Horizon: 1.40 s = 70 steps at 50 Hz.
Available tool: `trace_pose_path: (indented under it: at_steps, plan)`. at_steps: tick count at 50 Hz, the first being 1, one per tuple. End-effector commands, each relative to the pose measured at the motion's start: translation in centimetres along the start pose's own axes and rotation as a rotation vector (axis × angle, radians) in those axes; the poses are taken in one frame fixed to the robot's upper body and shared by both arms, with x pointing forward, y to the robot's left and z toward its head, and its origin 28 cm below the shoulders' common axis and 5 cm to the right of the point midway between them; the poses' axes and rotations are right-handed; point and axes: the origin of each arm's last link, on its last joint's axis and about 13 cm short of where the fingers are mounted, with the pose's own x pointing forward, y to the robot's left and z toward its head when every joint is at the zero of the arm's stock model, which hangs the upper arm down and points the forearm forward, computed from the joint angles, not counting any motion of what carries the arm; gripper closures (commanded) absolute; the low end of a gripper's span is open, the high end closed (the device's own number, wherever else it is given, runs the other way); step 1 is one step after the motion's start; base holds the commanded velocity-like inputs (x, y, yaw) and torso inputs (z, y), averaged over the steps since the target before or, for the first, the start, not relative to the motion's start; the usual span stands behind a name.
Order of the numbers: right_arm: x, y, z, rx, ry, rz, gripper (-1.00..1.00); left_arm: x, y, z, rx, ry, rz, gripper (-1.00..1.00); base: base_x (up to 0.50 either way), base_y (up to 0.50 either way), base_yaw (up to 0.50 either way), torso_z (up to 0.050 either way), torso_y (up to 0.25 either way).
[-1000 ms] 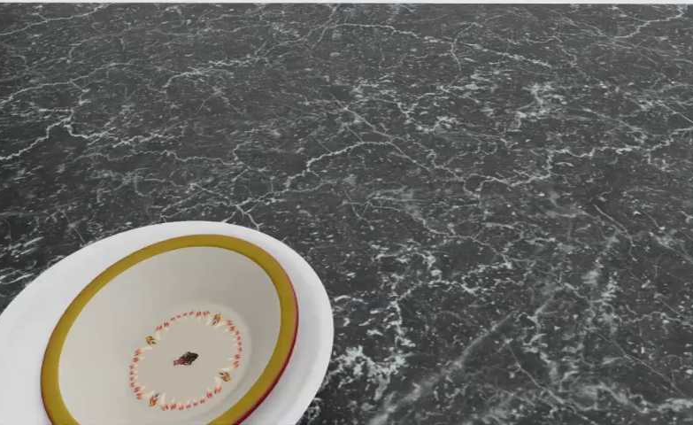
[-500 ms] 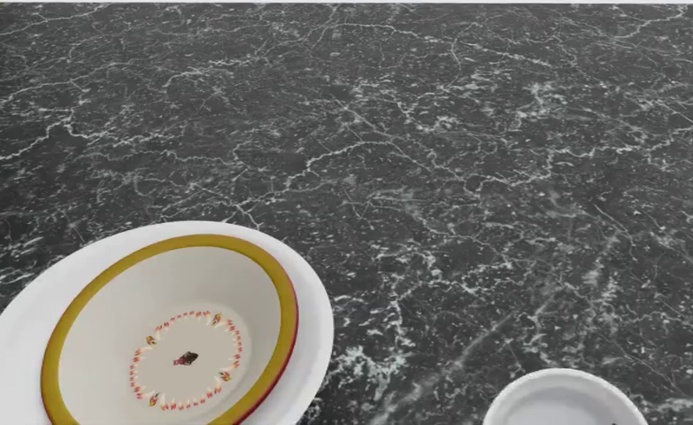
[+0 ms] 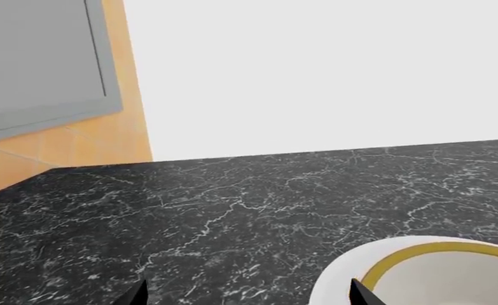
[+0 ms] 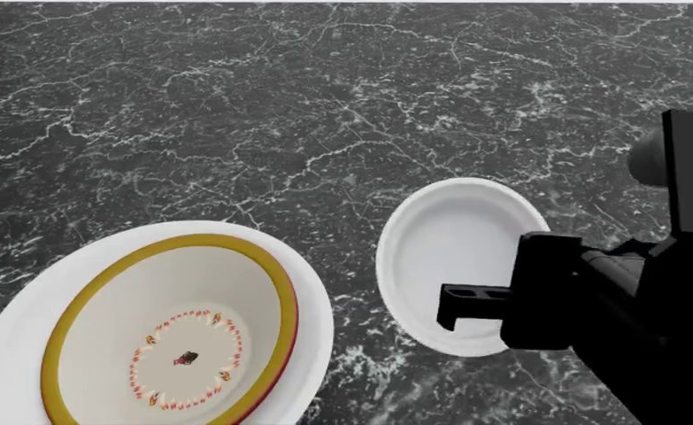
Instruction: Stack the bowls from largest to smallest.
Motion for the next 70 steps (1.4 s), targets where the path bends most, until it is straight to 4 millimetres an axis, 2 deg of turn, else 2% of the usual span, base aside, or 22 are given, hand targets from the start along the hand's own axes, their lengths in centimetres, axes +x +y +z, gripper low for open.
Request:
trace_pose_path:
  at_steps: [1,5,9,13,18,22,25,27,33,36,47,66,70]
  plan:
    - [1.0,4.5,5.8,0.005,-0.147,0.152,1.00,0.0,0.3,0.2,-0.003,-0.025,0.017,-1.00,0.00,0.00,0.00,0.000,0.000]
    - [1.1,5.3,6.9,0.006,-0.174,0.168,1.00,0.0,0.3,0.2,-0.007,-0.020,0.020,-1.00,0.00,0.00,0.00,0.000,0.000]
    - [1.8,6.6,7.1,-0.017,-0.154,0.205,1.00,0.0,0.1,0.2,-0.002,-0.021,0.014,-1.00,0.00,0.00,0.00,0.000,0.002]
    - [2.8,8.5,7.4,-0.005,-0.110,0.267,1.00,-0.2,0.5,0.4,-0.001,-0.028,0.027,-1.00,0.00,0.00,0.00,0.000,0.000]
    - [2.7,10.9,8.6,-0.032,-0.135,0.335,1.00,-0.2,0.5,0.3,-0.005,-0.030,0.024,-1.00,0.00,0.00,0.00,0.000,0.002]
    - [3.7,12.5,8.2,-0.043,-0.103,0.377,1.00,-0.3,0.6,0.4,-0.009,-0.033,0.027,-1.00,0.00,0.00,0.00,0.000,0.000]
    - [4.4,13.6,7.1,-0.058,-0.061,0.407,1.00,-0.2,0.7,0.2,-0.012,-0.032,0.029,-1.00,0.00,0.00,0.00,0.000,0.000]
    - [4.5,14.2,6.6,-0.071,-0.047,0.422,1.00,-0.3,0.8,0.2,-0.015,-0.032,0.031,-1.00,0.00,0.00,0.00,0.000,0.000]
    - [4.1,15.5,6.8,-0.081,-0.040,0.473,1.00,-0.2,0.7,0.1,-0.014,-0.029,0.030,-1.00,0.00,0.00,0.00,0.000,0.002]
    - [3.6,15.7,6.7,-0.096,-0.034,0.481,1.00,-0.2,0.8,0.2,-0.015,-0.031,0.034,-1.00,0.00,0.00,0.00,0.000,0.000]
    - [5.5,15.5,3.5,-0.152,0.031,0.423,1.00,-0.4,1.1,0.4,-0.021,-0.040,0.045,-1.00,0.00,0.00,0.00,0.001,0.001]
    - [6.3,13.8,1.0,-0.219,0.077,0.338,1.00,-0.6,1.3,0.7,-0.030,-0.042,0.052,-1.00,0.00,0.00,0.00,0.000,0.001]
    - [6.8,14.0,-0.5,-0.233,0.112,0.346,1.00,-0.6,1.3,0.8,-0.029,-0.043,0.053,-1.00,0.00,0.00,0.00,0.000,0.000]
